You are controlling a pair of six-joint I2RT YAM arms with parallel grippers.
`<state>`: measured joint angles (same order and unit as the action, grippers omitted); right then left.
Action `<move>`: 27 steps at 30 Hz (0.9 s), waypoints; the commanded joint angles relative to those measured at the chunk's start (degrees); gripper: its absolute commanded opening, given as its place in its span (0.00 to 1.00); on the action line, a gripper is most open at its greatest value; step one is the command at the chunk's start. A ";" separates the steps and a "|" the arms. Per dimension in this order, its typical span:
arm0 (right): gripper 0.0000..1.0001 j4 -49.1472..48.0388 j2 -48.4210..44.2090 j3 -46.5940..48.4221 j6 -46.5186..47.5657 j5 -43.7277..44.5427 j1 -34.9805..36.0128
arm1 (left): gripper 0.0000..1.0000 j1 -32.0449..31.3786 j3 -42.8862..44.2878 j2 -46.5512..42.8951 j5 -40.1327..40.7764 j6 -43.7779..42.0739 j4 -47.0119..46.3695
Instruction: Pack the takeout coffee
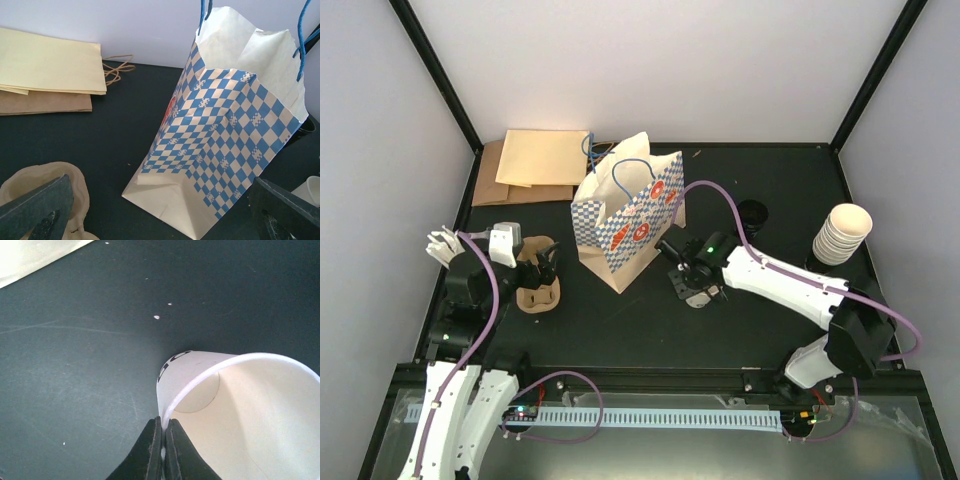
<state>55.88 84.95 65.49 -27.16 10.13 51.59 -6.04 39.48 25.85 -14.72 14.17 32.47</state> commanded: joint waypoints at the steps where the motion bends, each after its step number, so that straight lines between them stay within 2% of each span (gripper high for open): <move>1: 0.05 0.45 1.38 2.04 -0.91 0.40 1.41 | 0.99 0.30 0.15 -0.43 -0.99 -0.81 -2.06; 9: 0.19 1.15 0.95 2.80 -0.86 0.48 1.73 | 0.99 0.25 0.07 -0.48 -1.09 -0.99 -1.95; 13: 0.22 2.52 -0.12 4.35 -0.91 1.01 1.77 | 0.99 0.30 0.06 -0.49 -1.10 -1.23 -1.97; 21: 0.42 6.90 -4.38 9.59 -0.95 3.99 1.75 | 0.99 0.32 -0.05 -0.34 -1.51 -1.75 -1.88; 24: 0.62 7.55 -6.34 10.51 -1.52 6.75 1.60 | 0.99 0.32 -0.02 -0.37 -1.69 -1.86 -1.88; 27: 0.92 8.04 -8.04 10.28 -3.02 10.53 0.96 | 0.99 0.26 -0.11 -0.44 -1.94 -2.08 -1.81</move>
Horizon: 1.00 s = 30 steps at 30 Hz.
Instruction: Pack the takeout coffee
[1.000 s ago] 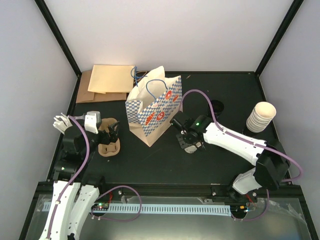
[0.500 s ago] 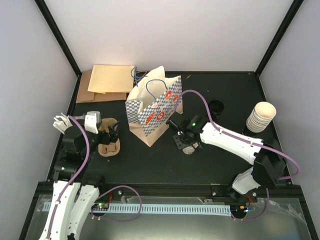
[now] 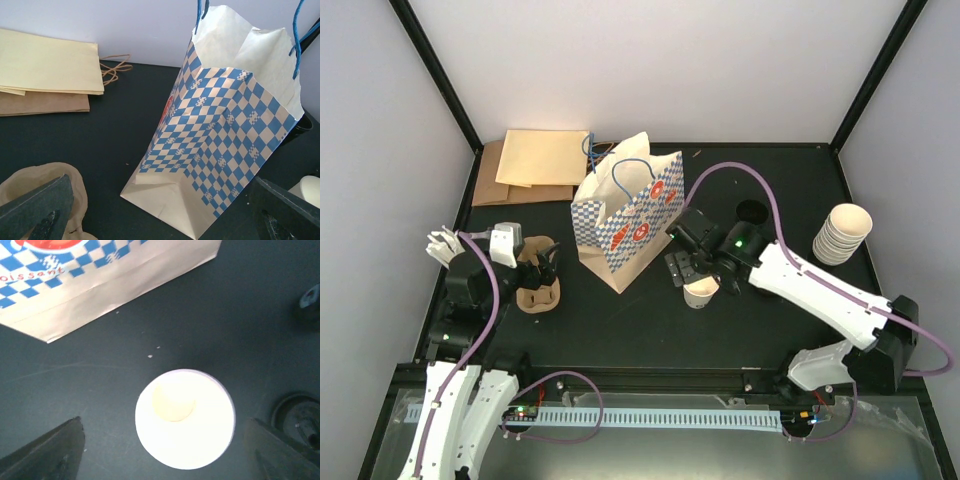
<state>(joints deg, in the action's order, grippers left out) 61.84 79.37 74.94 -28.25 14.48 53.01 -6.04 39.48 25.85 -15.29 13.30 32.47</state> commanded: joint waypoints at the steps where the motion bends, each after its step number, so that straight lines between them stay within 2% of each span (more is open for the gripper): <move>1: 0.99 2.13 -2.97 0.45 -2.75 7.37 -1.00 | 0.99 0.31 -0.11 -0.49 -1.45 -1.18 -1.80; 9: 1.00 -0.55 -8.94 -7.18 -9.49 9.87 -11.38 | 0.99 0.32 -0.71 -0.19 -2.83 -1.14 -2.12; 18: 1.00 -8.10 -16.52 -20.26 -12.62 2.76 -26.74 | 0.99 0.32 -0.98 0.16 -4.91 -1.35 -2.58; 30: 1.00 -14.58 -12.33 -28.24 -13.93 1.71 -32.62 | 0.99 0.29 -1.52 0.71 -7.20 -1.71 -3.64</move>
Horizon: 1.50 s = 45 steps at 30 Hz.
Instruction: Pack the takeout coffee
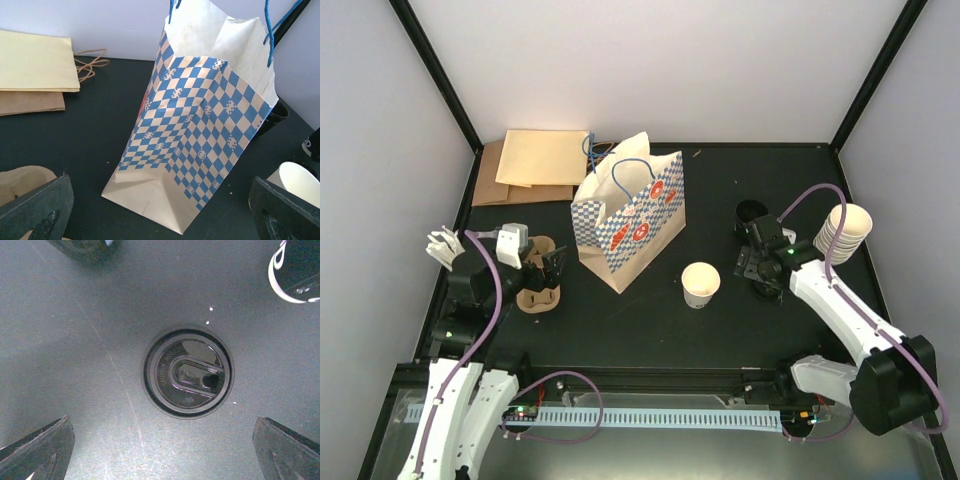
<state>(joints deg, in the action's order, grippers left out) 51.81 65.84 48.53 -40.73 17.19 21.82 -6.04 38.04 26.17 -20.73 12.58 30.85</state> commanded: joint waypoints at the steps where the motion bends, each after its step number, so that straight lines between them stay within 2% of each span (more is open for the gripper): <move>1: 1.00 -4.91 1.73 -2.20 -1.68 -0.98 -1.81 | 0.99 0.30 -0.07 0.38 -1.81 -0.98 -2.10; 18: 1.00 -13.37 6.45 -8.00 -2.78 -6.42 -8.42 | 0.99 0.24 -0.34 0.57 -2.59 -1.15 -2.46; 45: 1.00 -17.02 10.60 -9.86 -1.37 -7.27 -9.87 | 0.99 0.23 -0.51 0.63 -2.99 -1.27 -2.64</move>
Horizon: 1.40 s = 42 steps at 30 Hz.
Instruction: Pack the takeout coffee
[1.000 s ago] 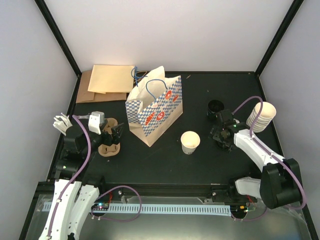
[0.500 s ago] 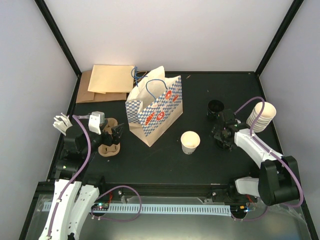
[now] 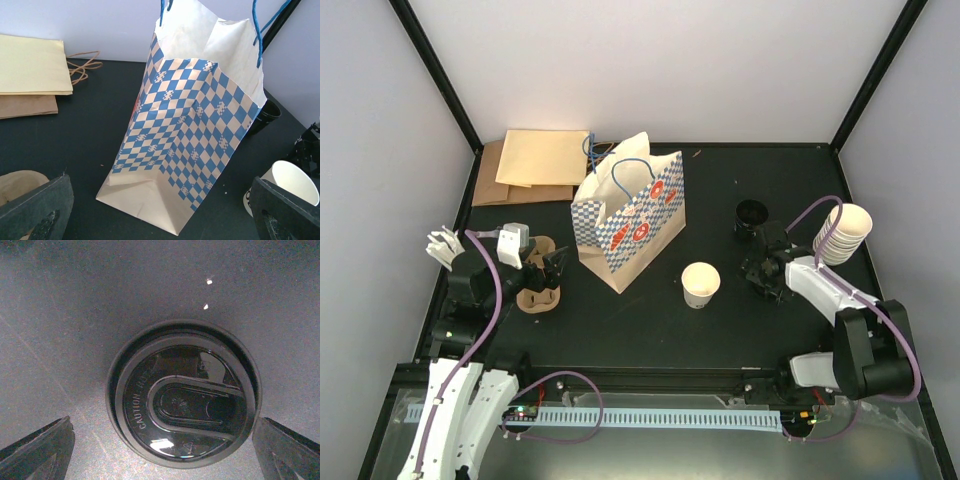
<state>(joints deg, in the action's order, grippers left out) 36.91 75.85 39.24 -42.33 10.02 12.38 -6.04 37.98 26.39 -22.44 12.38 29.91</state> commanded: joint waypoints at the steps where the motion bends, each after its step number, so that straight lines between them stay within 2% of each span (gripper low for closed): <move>1: 1.00 -2.20 0.74 -0.62 0.23 0.03 -0.47 | 0.99 0.16 -0.45 0.41 -1.27 -1.12 -1.74; 27: 0.96 -3.32 4.57 -0.48 0.67 1.53 -0.52 | 0.99 0.20 -0.45 0.68 -1.33 -1.22 -1.69; 38: 0.82 -3.23 5.87 1.04 1.19 1.45 -1.31 | 0.99 0.20 -0.45 0.79 -1.34 -1.22 -1.74; 42: 0.81 -3.46 6.17 1.27 1.30 1.22 -1.39 | 0.99 0.20 -0.46 0.78 -1.35 -1.26 -1.70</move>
<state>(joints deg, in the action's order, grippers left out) 34.70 81.12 39.57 -40.84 11.49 11.49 -6.04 37.65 26.74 -22.76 12.05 29.89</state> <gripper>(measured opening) 0.812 0.988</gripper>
